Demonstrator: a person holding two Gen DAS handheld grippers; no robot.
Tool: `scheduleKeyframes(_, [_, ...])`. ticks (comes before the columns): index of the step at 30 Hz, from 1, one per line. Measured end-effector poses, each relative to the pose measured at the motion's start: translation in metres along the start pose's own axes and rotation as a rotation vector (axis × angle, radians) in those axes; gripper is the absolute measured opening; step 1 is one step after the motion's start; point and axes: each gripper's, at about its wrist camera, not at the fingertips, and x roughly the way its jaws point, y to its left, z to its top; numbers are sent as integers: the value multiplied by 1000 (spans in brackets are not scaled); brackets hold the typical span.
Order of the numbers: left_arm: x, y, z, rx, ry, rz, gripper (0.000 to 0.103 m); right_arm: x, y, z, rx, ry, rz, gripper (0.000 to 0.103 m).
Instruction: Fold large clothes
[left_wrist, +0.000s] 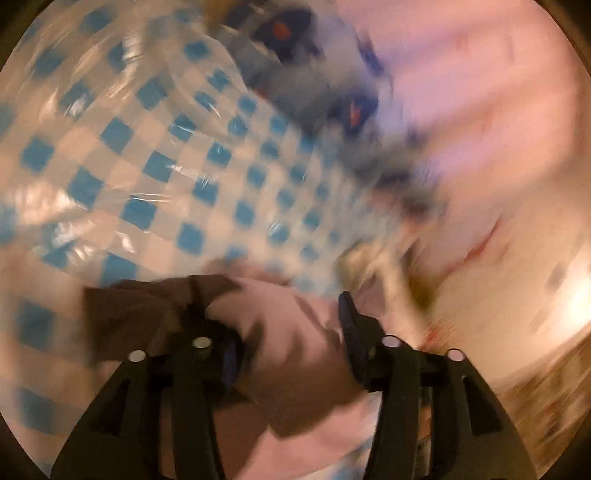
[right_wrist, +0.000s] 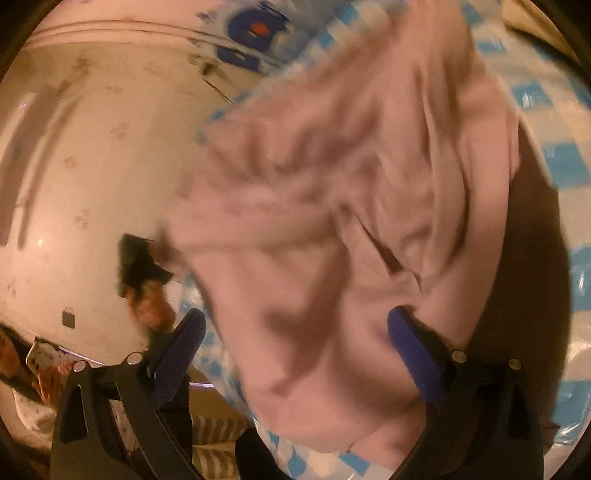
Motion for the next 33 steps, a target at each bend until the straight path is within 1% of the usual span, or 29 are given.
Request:
scheduleKeyframes(1, [-7,3,1,-11,-31,7,60,3,-5,1,18,-6,9,95])
scheduleKeyframes(2, [-20,6,2,-7,-106,31,62,4,-9,3,32,-21,18,95])
scheduleKeyframes(4, [-45,14,4,-38,-234,57,86,3,-17,9,57,-65,41,95])
scheduleKeyframes(5, [-54,18,5,-66,-277,104,87,3,-22,14,79,-83,67,95])
scheduleKeyframes(6, [-63,21,6,-68,-308,164,87,3,-24,18,92,-97,77,95])
scheduleKeyframes(8, [-64,15,1,1,-306,205,87,6,-31,31,116,-137,91,95])
scheduleKeyframes(9, [-61,6,-8,77,-290,247,87,3,-32,35,127,-154,98,95])
scheduleKeyframes(11, [-49,-10,-27,214,-261,283,87,3,-34,49,132,-200,109,95])
scheduleKeyframes(12, [-45,-14,-34,261,-247,289,87,3,-33,56,132,-220,114,95])
scheduleKeyframes(13, [-35,-24,-49,329,-226,285,87,4,-31,63,126,-243,125,95])
scheduleKeyframes(15, [-12,-40,-72,420,-200,258,87,4,-28,75,107,-292,99,95])
scheduleKeyframes(17, [9,-54,-94,489,-159,200,87,-1,-17,80,80,-320,107,95])
scheduleKeyframes(18, [22,-61,-104,529,-136,186,87,-3,-10,79,57,-318,100,95])
scheduleKeyframes(19, [39,-71,-116,589,-118,188,87,-3,-3,75,24,-306,92,95])
scheduleKeyframes(21, [72,-81,-134,672,-51,205,87,-2,7,62,-32,-264,71,95])
scheduleKeyframes(22, [82,-83,-140,697,-41,228,87,0,12,51,-67,-237,46,95])
scheduleKeyframes(23, [96,-84,-146,735,-33,272,87,1,14,42,-102,-216,13,95])
scheduleKeyframes(24, [112,-82,-151,788,-32,340,87,2,16,32,-152,-221,-75,95])
scheduleKeyframes(26, [135,-75,-154,823,-21,436,87,0,14,22,-213,-244,-194,95])
scheduleKeyframes(27, [145,-67,-150,815,-14,469,87,3,10,25,-228,-265,-264,95])
scheduleKeyframes(28, [151,-62,-146,804,-12,493,87,7,3,32,-228,-285,-311,95])
scheduleKeyframes(30, [163,-43,-129,758,-16,560,87,19,-9,48,-212,-303,-354,95])
scheduleKeyframes(31, [166,-37,-120,727,-19,574,87,25,-14,57,-207,-314,-382,95])
scheduleKeyframes(32, [169,-30,-111,695,-32,597,87,31,-16,66,-210,-328,-417,95])
scheduleKeyframes(33, [173,-22,-100,674,-46,623,87,41,-17,78,-220,-346,-477,95])
